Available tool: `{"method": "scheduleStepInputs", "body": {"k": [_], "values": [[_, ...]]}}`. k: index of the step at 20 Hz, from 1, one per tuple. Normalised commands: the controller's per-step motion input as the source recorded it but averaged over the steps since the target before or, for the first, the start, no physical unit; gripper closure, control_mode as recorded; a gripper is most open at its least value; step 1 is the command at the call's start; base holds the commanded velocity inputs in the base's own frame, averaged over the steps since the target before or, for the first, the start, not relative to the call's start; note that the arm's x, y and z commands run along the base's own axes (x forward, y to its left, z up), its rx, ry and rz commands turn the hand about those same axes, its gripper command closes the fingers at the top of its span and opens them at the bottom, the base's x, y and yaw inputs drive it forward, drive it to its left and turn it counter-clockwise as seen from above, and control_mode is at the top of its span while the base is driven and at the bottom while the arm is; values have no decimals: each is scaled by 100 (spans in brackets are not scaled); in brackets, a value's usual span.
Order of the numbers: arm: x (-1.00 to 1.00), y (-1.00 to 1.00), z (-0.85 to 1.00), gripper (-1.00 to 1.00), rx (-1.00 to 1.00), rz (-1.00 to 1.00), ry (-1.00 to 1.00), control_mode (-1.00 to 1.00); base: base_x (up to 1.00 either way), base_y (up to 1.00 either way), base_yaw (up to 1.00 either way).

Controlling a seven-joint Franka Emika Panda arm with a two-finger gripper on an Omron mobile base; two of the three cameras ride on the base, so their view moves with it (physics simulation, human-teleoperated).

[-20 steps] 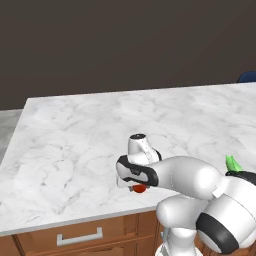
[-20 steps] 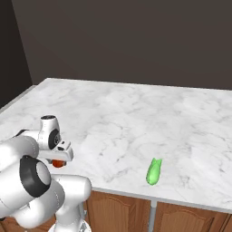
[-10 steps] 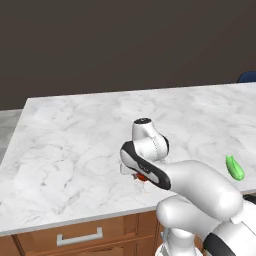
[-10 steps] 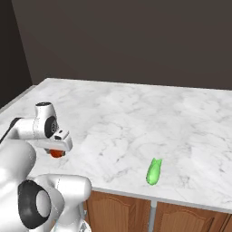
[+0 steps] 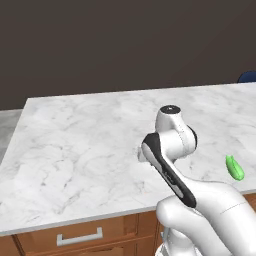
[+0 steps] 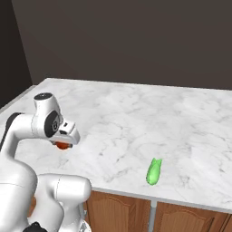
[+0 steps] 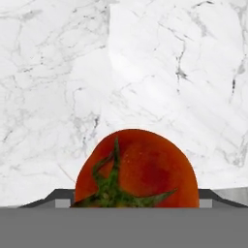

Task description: Place the tomato and corn inside the fridge drawer. Close the drawer after placing the vegetables.

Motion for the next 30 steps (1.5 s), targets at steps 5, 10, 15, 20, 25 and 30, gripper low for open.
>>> {"method": "scheduleStepInputs", "body": {"k": [5, 10, 15, 20, 25, 30], "values": [[-13, -40, 47, 100, 2, 0, -21, -100, 0, 0, 0], [-22, -14, 14, 100, 1, 0, -17, -100, 0, 0, 0], [-10, 2, 0, 100, -1, 0, -1, -100, 0, 0, 0], [0, 1, 0, 100, 0, 0, 0, -100, 0, 0, 0], [-5, 0, 0, 100, 0, 0, -3, 100, -11, 1, -6], [0, 0, 0, 100, 0, 0, 0, 100, -36, 0, -34]]}}
